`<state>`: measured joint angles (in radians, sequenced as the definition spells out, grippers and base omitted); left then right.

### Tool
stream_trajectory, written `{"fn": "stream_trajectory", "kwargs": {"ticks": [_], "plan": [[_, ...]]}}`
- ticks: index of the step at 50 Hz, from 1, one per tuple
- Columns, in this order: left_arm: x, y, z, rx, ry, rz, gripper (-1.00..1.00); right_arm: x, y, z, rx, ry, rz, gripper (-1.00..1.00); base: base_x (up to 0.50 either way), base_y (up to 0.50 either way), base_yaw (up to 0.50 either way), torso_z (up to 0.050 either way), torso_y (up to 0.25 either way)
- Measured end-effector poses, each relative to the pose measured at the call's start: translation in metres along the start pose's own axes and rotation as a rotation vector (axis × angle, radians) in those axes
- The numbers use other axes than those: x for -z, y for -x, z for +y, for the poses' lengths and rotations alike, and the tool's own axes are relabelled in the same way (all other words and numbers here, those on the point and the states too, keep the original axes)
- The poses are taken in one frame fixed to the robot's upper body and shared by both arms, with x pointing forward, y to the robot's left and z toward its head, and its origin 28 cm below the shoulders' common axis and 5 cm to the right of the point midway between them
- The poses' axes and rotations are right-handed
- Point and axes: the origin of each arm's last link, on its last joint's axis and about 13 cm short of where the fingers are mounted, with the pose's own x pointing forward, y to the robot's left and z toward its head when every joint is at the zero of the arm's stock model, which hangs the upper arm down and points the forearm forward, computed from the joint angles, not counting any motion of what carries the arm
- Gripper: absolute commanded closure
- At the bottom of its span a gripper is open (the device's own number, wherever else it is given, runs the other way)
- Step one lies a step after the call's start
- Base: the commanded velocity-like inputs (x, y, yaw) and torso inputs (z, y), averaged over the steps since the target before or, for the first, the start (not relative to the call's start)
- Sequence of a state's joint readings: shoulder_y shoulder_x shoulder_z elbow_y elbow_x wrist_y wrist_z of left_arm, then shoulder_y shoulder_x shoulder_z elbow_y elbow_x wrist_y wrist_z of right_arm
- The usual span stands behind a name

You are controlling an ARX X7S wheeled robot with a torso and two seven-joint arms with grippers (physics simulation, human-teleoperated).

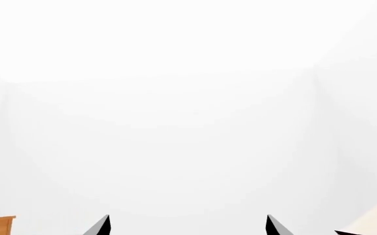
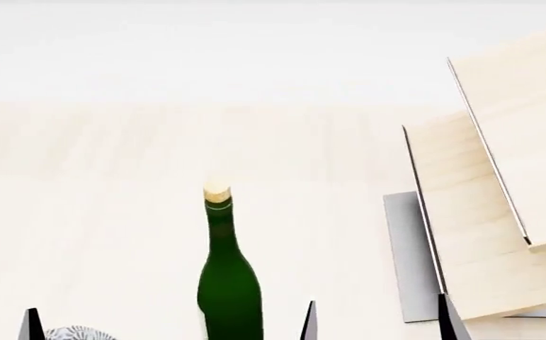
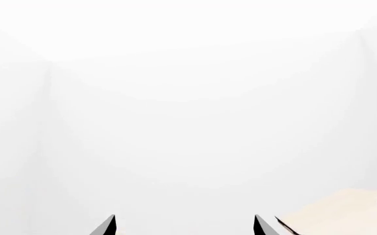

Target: Put the wine bottle on the wine rack.

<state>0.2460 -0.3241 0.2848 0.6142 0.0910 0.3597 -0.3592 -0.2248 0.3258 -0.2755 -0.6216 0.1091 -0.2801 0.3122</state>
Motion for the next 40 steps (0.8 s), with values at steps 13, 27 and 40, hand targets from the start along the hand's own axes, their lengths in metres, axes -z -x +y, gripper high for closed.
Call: {"fn": "stream_trajectory", "kwargs": {"ticks": [13, 27, 40], "plan": [[0.0000, 0.0005, -0.0001, 0.001, 0.002, 0.000, -1.00, 0.0006, 0.0004, 0.0001, -0.002, 0.000, 0.001, -1.00, 0.00, -0.15, 0.00, 0.000, 0.000], [0.0003, 0.0011, -0.0008, 0.003, 0.003, 0.001, -1.00, 0.0013, 0.0008, 0.0003, -0.003, 0.000, 0.002, -1.00, 0.00, -0.15, 0.00, 0.000, 0.000], [0.0002, 0.0009, -0.0009, 0.003, 0.003, 0.001, -1.00, 0.0010, 0.0005, 0.0002, -0.003, 0.001, 0.003, -1.00, 0.00, -0.14, 0.00, 0.000, 0.000]]}}
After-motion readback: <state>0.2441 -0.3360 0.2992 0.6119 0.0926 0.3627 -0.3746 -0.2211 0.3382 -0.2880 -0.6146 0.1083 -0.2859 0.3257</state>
